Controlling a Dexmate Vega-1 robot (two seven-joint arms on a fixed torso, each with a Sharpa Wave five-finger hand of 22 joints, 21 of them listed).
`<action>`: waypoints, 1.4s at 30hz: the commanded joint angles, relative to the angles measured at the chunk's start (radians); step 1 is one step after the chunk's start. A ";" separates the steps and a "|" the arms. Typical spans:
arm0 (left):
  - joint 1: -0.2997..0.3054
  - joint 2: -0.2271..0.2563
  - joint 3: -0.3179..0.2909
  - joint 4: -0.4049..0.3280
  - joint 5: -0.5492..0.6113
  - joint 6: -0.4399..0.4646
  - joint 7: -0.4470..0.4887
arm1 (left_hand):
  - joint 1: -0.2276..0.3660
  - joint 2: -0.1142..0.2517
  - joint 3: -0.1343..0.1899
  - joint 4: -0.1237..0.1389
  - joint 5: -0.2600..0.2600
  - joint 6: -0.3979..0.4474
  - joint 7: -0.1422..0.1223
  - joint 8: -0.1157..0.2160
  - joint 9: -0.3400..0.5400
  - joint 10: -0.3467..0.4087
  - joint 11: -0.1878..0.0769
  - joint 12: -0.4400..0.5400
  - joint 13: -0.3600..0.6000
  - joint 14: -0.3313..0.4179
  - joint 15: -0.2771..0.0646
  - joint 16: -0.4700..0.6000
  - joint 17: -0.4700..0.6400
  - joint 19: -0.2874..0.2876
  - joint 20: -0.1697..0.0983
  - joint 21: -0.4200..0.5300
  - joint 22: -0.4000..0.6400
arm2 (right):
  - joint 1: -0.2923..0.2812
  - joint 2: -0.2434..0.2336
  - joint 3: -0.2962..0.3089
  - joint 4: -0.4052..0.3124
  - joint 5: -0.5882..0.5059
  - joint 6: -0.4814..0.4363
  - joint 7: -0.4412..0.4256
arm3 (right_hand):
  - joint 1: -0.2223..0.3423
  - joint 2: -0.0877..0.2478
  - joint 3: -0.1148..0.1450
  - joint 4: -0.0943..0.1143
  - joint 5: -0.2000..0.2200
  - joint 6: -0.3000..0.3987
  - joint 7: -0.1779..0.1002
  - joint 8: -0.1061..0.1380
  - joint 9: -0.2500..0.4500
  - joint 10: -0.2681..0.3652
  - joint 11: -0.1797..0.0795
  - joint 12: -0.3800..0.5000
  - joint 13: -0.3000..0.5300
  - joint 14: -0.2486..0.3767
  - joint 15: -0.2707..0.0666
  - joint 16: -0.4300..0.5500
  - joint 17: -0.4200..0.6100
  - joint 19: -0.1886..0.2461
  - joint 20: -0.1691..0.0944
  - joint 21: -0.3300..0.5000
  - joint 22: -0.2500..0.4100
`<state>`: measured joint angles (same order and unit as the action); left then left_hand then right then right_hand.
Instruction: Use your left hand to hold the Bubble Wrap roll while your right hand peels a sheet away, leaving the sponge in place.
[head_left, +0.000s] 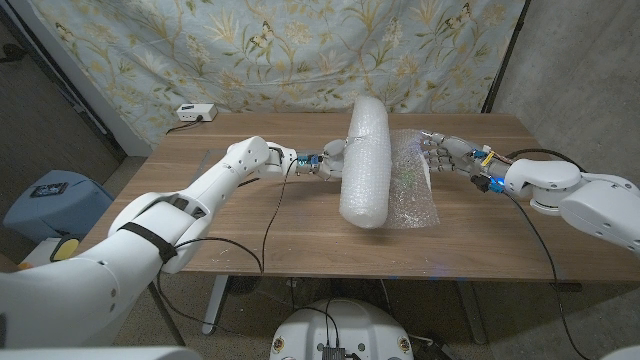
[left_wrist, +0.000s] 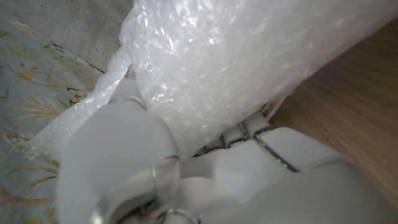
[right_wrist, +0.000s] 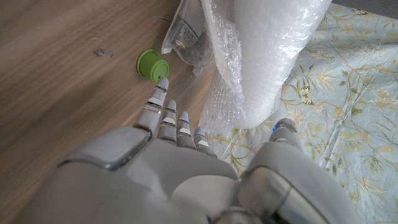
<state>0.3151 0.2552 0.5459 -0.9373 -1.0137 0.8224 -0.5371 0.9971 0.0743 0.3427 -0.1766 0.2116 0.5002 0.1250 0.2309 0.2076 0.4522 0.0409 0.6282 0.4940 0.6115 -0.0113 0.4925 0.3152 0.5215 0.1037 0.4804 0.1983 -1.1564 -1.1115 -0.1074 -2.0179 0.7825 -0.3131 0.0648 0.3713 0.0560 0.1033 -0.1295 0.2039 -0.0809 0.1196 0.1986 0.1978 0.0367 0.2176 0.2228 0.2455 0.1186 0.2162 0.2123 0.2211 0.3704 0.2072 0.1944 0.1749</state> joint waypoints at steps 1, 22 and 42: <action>-0.011 -0.011 -0.003 0.028 0.018 -0.014 -0.021 | 0.013 0.036 0.034 0.022 0.006 0.012 0.000 0.006 0.005 0.033 -0.026 0.002 0.006 0.020 -0.017 0.005 0.001 0.005 0.003 0.006 0.001 | 0.054 -0.035 -0.046 -0.016 0.009 -0.057 0.019 | 0.002 0.002 -0.006 -0.002 0.006 -0.008 0.090 0.002 0.004 0.006 0.005 0.004 0.005 -0.001 0.001 0.002 0.003 0.008 0.005 0.003 0.001; -0.037 -0.045 0.008 0.087 0.051 -0.028 -0.075 | 0.015 0.041 0.039 0.020 0.007 0.018 -0.001 0.007 0.010 0.032 -0.021 -0.006 0.011 0.021 -0.017 0.006 0.002 0.006 0.005 0.008 0.002 | 0.155 -0.074 -0.136 -0.029 -0.015 -0.127 0.055 | 0.075 0.012 -0.057 0.000 0.018 0.006 0.091 0.003 0.011 0.037 0.004 0.037 0.106 0.073 0.000 0.014 0.049 0.089 0.004 0.009 0.006; -0.045 -0.082 0.008 0.124 0.071 -0.043 -0.093 | 0.015 0.043 0.044 0.019 0.008 0.041 -0.010 0.013 0.015 0.051 -0.026 -0.008 0.016 0.037 -0.023 0.014 0.003 0.016 0.004 0.014 0.002 | 0.232 -0.105 -0.202 -0.056 -0.074 -0.201 0.072 | 0.163 0.028 -0.108 0.002 0.031 0.051 0.095 0.001 0.019 0.054 0.003 0.145 0.330 0.167 -0.005 0.023 0.202 0.194 0.003 0.015 0.009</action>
<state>0.2734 0.1922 0.5545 -0.8289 -0.9528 0.7858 -0.6238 0.9970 0.0745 0.3494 -0.1833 0.2157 0.5290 0.1174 0.2340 0.2165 0.4685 0.0355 0.6165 0.5061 0.6171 -0.0169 0.4973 0.3139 0.5270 0.1092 0.4883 0.1980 -0.9575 -1.1968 -0.2822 -2.0571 0.7380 -0.4757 0.1303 0.5133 0.0835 0.0036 -0.1242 0.2271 -0.0432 0.1149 0.1986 0.2119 0.0855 0.2190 0.3462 0.5437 0.2689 0.2119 0.2270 0.3922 0.5496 0.2115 0.2004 0.1795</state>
